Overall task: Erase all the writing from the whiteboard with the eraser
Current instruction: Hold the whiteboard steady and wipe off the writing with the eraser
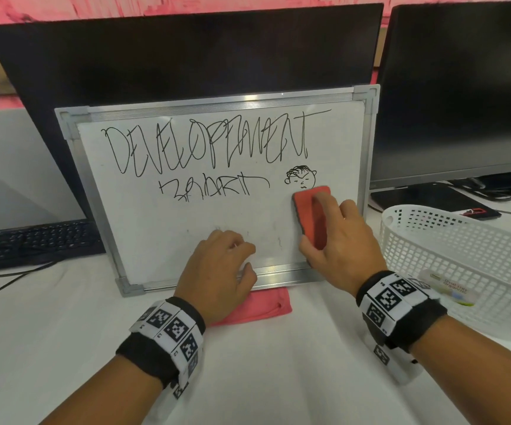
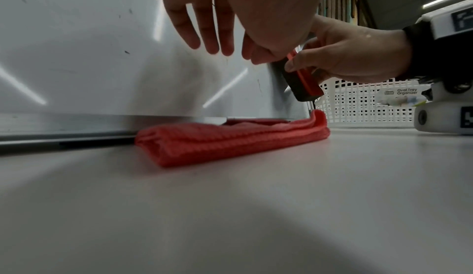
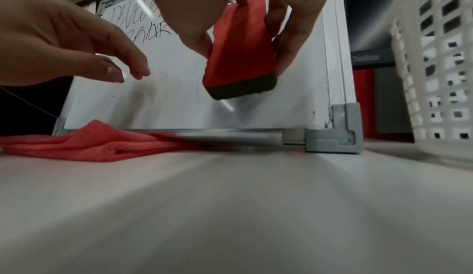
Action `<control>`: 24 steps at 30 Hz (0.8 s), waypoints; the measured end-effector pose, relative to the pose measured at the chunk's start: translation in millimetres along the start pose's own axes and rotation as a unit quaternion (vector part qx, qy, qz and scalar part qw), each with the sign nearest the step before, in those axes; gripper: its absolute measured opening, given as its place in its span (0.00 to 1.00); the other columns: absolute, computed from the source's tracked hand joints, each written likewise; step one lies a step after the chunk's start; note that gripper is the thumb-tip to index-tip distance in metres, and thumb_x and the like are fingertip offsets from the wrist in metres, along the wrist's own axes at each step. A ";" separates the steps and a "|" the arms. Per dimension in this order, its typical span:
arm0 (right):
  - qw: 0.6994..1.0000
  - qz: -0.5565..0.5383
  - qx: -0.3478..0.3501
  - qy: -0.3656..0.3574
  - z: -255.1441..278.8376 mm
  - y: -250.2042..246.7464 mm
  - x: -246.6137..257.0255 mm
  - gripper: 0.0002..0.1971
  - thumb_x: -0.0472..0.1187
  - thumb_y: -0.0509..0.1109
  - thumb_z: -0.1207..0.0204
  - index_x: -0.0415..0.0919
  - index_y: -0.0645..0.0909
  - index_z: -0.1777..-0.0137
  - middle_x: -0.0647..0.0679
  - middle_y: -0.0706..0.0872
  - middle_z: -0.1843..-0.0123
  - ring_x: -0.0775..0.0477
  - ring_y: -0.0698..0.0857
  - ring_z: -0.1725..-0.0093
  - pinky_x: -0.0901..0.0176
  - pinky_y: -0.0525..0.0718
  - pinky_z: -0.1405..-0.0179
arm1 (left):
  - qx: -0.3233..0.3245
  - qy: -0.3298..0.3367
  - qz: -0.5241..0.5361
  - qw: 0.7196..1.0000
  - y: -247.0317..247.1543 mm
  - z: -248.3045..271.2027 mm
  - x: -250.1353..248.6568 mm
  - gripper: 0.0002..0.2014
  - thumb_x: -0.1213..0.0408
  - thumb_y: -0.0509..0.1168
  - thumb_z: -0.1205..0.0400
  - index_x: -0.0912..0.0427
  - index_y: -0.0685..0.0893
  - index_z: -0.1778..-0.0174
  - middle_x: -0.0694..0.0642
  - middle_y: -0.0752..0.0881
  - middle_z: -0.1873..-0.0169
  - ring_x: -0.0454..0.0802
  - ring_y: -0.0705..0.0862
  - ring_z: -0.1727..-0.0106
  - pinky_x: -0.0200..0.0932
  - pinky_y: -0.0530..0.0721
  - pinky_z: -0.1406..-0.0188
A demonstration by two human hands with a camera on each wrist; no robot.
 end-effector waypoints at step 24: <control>1.000 0.027 0.000 0.000 0.2 3.8 -0.5 0.34 0.59 0.71 0.29 0.56 0.63 0.25 0.47 0.72 0.50 0.38 0.77 0.60 0.49 0.81 0.63 | 0.056 -0.089 -0.170 0.980 9.4 4.7 22.4 0.36 0.65 0.74 0.35 0.50 0.77 0.27 0.66 0.68 0.27 0.69 0.68 0.27 0.66 0.79 0.46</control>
Point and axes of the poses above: each hand's wrist, its own z-axis away from the middle knuckle, its own y-axis out of the palm, x = y × z, the point moved 10 cm from there along -z, towards the middle knuckle
